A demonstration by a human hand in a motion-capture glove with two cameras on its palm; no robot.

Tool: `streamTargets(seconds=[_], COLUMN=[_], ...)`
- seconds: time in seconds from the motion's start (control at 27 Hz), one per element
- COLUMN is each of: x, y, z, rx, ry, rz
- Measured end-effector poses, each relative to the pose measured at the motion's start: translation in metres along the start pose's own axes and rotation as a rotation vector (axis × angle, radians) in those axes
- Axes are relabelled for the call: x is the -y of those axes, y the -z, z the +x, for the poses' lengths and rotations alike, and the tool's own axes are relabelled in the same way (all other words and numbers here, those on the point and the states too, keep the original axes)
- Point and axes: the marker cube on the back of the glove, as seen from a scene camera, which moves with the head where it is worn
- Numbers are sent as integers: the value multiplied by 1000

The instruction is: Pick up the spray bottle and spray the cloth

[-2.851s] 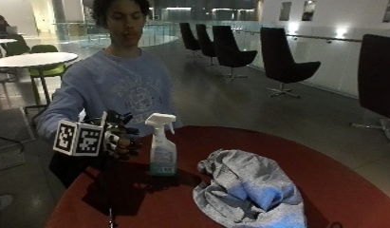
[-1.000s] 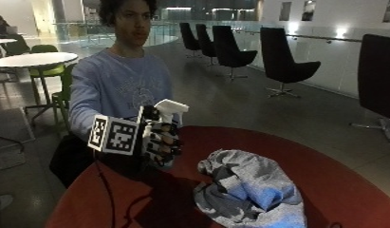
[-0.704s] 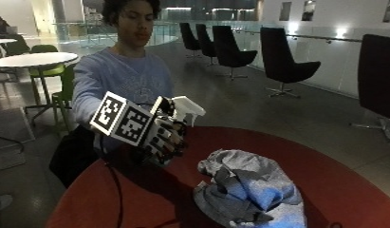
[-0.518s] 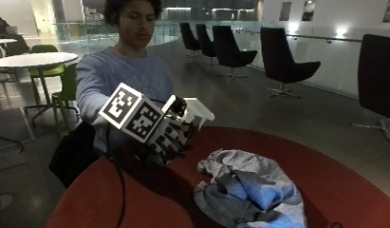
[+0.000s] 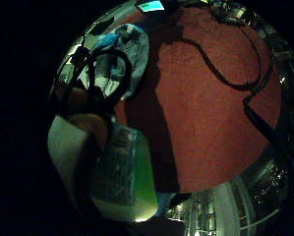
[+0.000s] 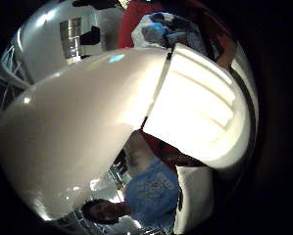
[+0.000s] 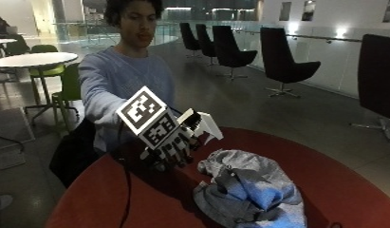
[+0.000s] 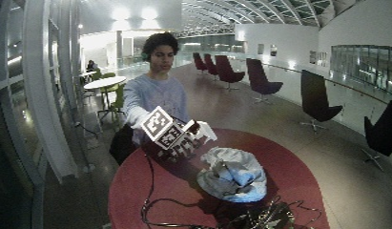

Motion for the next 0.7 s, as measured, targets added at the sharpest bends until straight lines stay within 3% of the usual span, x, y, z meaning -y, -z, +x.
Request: streamTargets(seconds=[0.7], x=[4], y=[-6], z=[-13], rx=[-52], ry=[-59], rz=[-60])
